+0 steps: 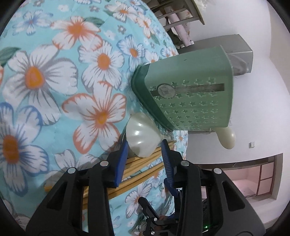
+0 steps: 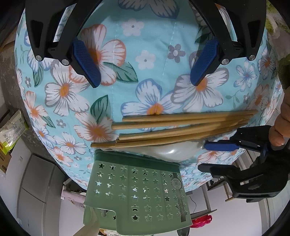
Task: Organize utensils
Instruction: 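Grasp the white ceramic spoon with the left tool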
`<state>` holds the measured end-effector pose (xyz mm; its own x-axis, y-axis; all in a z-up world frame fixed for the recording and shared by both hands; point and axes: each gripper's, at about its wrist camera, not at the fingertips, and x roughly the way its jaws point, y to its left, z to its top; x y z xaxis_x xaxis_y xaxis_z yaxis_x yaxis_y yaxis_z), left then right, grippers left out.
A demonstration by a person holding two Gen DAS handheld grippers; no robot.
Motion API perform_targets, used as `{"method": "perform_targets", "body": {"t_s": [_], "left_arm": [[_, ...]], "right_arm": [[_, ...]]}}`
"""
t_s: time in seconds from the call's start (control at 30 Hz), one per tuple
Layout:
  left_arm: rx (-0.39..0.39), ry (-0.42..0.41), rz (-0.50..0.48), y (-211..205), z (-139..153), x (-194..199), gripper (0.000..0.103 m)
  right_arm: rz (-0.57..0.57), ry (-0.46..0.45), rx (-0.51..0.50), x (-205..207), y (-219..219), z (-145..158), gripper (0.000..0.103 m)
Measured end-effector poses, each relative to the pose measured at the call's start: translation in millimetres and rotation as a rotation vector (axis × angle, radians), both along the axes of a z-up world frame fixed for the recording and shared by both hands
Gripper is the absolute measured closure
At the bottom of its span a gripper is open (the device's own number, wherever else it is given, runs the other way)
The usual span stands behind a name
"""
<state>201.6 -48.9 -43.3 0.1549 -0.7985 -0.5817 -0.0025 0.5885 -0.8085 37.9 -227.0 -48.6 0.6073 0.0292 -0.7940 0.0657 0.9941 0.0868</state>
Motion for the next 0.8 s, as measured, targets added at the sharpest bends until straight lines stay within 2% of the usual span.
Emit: {"method": "perform_targets", "body": {"t_s": [0.1, 0.3, 0.33, 0.47, 0.53, 0.6, 0.67, 0.8], "left_arm": [[-0.012, 0.008, 0.003, -4, -2, 3, 0.069], [-0.114, 0.024, 0.031, -3, -6, 10, 0.069], [-0.109, 0.028, 0.036, -3, -7, 11, 0.069], [-0.045, 0.003, 0.071, -2, -4, 17, 0.069], [0.024, -0.029, 0.069, -4, 0, 23, 0.069], [0.105, -0.065, 0.045, -10, 4, 30, 0.069], [0.155, -0.065, -0.012, -19, 3, 39, 0.069], [0.133, -0.045, -0.068, -32, 4, 52, 0.069]], "right_arm": [[0.0, 0.0, 0.0, 0, 1, 0, 0.006], [0.0, 0.0, -0.001, 0, 1, 0, 0.006], [0.0, 0.0, -0.001, 0, 0, 0, 0.006], [0.001, 0.0, 0.0, 0, 0, -1, 0.006], [0.0, 0.0, 0.0, 0, 0, -1, 0.006], [0.0, -0.001, -0.002, 0, 1, -1, 0.006], [-0.001, -0.001, -0.002, 0, 1, -1, 0.006], [-0.001, -0.001, -0.002, 0, 1, -1, 0.006]]}}
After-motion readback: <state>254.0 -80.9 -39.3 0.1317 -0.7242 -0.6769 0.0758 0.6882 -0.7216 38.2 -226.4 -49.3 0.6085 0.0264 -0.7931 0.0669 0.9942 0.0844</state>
